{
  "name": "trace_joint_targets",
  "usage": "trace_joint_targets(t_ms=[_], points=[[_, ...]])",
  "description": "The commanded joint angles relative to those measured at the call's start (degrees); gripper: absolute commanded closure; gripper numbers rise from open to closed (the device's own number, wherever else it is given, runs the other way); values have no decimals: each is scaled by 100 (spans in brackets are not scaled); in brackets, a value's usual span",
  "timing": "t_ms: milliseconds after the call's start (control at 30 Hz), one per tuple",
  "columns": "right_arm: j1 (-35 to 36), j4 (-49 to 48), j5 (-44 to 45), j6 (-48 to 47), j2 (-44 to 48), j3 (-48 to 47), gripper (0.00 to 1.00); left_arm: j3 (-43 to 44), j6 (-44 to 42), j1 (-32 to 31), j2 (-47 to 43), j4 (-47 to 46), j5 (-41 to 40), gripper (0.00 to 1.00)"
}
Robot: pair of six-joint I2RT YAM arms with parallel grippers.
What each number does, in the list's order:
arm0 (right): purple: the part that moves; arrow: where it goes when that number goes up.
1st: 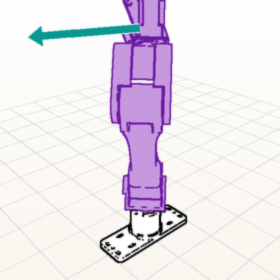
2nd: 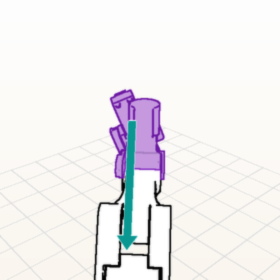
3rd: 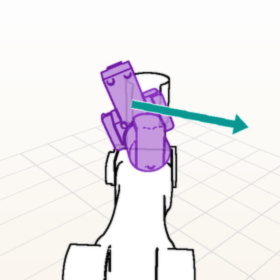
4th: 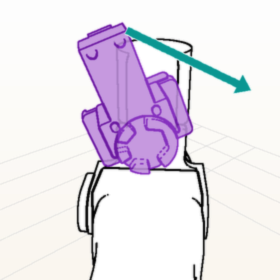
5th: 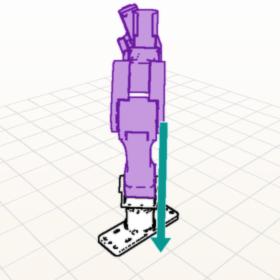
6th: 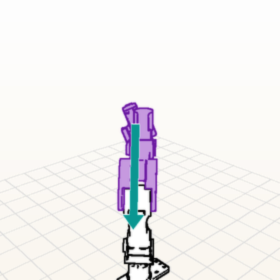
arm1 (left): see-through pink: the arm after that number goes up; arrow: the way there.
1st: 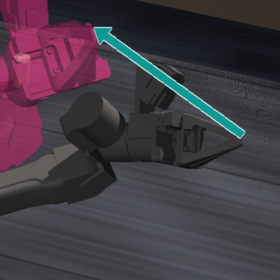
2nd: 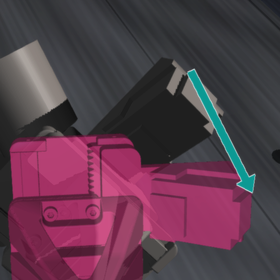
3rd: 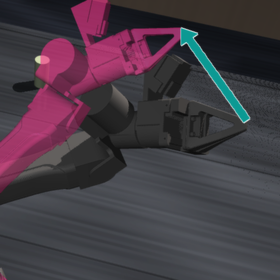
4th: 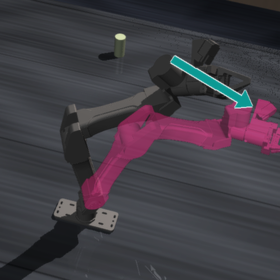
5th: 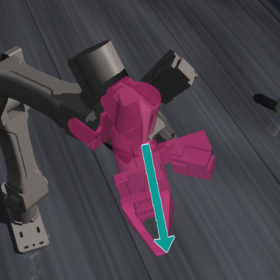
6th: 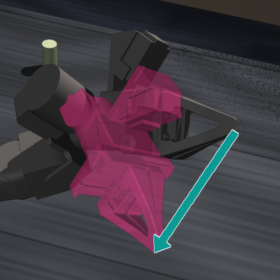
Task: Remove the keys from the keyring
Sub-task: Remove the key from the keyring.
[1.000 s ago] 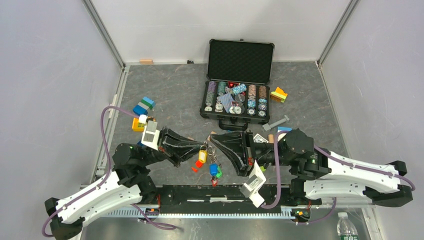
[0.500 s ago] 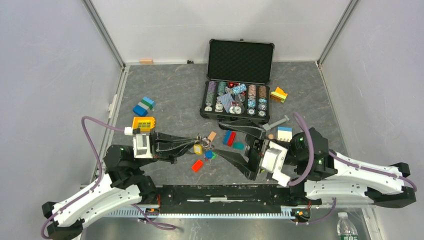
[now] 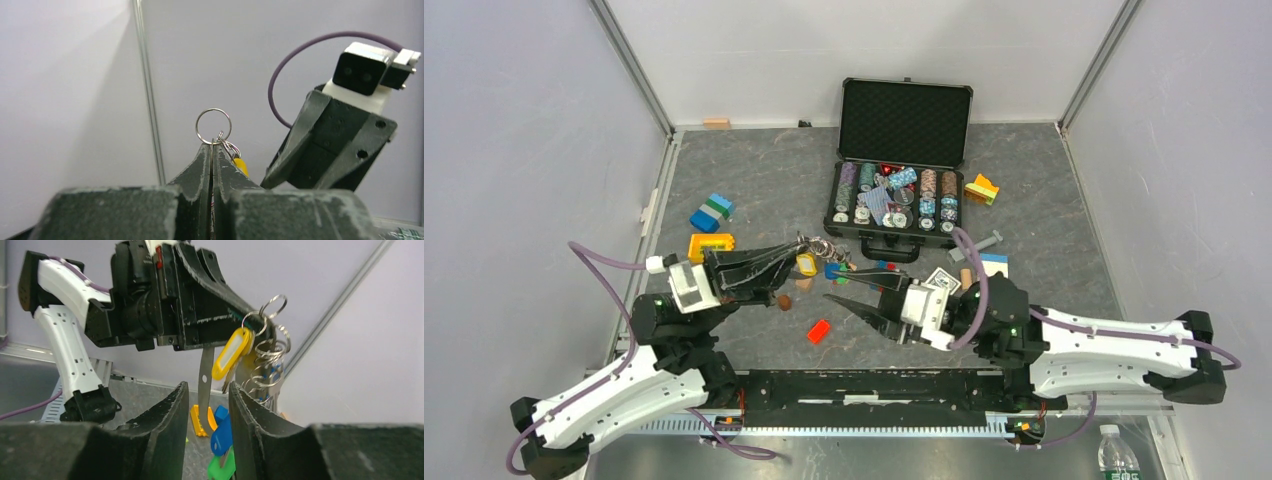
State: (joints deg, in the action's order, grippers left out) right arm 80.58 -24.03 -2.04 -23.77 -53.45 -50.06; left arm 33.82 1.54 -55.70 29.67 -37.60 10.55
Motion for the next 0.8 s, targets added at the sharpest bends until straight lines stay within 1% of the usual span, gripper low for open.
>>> trace_joint_targets(t_ms=[0, 67, 100, 267, 433, 567, 767], points=[[242, -893, 1024, -33, -224, 14, 57, 54, -391, -12, 86, -903, -192, 98], [324, -1102, 1224, -111, -340, 16, 52, 93, -374, -15, 124, -918, -104, 98], [360, -1208, 1301, -138, -392, 14, 52, 106, -365, -16, 137, -923, -61, 98], [502, -1681, 1512, -268, -534, 5, 50, 106, -305, -3, 144, -916, 108, 98], [555, -1944, 1710, -269, -612, -19, 49, 95, -243, -13, 120, -936, 220, 98], [573, -2024, 1757, -234, -689, -52, 50, 92, -223, -10, 138, -942, 337, 98], [608, -2103, 1530, -102, -786, -65, 57, 90, -200, -9, 145, -951, 429, 98]])
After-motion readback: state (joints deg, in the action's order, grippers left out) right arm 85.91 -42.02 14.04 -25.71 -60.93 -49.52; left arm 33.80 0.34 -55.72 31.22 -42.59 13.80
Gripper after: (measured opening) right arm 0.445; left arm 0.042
